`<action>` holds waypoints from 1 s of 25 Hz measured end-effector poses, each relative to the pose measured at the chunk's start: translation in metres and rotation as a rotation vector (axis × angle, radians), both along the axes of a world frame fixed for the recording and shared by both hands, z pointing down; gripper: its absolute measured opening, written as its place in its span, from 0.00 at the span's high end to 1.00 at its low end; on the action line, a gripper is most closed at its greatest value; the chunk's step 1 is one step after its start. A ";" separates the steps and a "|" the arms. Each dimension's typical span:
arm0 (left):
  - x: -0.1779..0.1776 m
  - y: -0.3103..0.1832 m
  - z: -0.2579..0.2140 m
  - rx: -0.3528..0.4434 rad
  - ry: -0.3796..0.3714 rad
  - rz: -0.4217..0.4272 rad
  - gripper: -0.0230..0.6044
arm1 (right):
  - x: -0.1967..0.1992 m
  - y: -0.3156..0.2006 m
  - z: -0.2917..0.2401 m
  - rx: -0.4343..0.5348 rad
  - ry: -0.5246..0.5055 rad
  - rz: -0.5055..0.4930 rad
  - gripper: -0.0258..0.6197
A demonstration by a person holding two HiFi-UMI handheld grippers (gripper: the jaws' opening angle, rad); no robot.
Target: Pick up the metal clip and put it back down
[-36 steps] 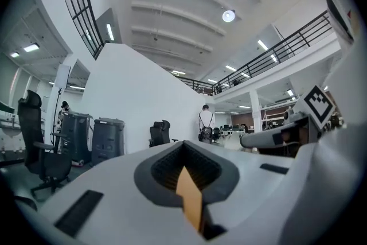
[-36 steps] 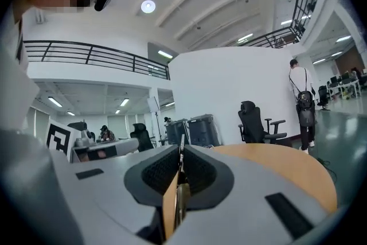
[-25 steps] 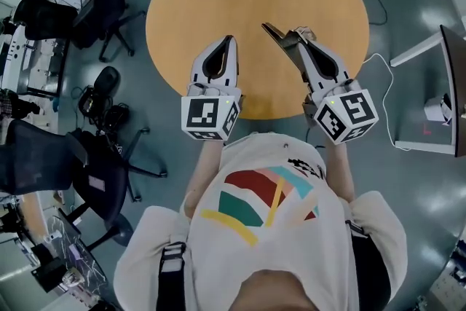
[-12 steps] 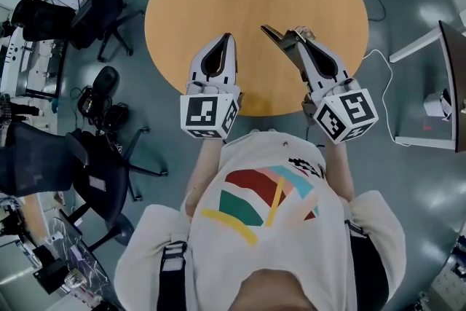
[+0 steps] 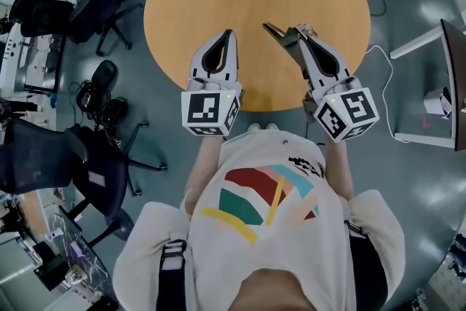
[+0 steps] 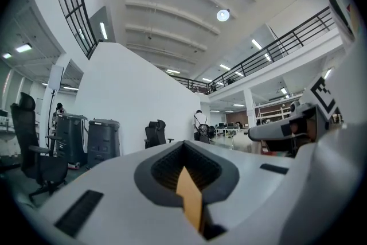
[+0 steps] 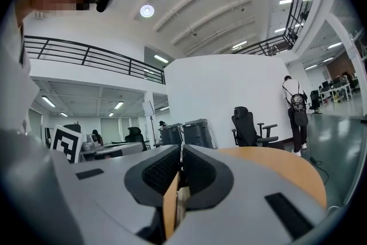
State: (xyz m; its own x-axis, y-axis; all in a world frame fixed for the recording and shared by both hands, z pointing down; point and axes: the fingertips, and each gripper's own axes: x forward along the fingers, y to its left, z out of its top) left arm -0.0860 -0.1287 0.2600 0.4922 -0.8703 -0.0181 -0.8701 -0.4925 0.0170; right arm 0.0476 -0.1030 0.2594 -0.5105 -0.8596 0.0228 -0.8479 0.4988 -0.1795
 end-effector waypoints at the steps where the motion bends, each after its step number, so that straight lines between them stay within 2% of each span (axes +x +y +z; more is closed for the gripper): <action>1: 0.000 0.000 0.000 0.001 -0.006 -0.005 0.90 | 0.001 0.001 0.001 -0.002 -0.002 0.001 0.91; 3: 0.000 0.001 -0.001 0.008 -0.011 -0.011 0.90 | 0.001 0.002 0.002 -0.005 -0.006 0.000 0.91; 6: -0.002 0.006 -0.005 0.029 0.035 0.006 0.90 | -0.002 0.005 0.004 -0.008 -0.009 -0.003 0.91; 18: -0.005 0.009 -0.001 -0.010 0.069 0.005 0.90 | -0.004 0.007 0.006 -0.022 0.001 -0.010 0.91; 25: -0.008 -0.004 0.018 -0.035 0.042 -0.002 0.90 | 0.006 -0.012 0.027 -0.057 0.008 0.009 0.91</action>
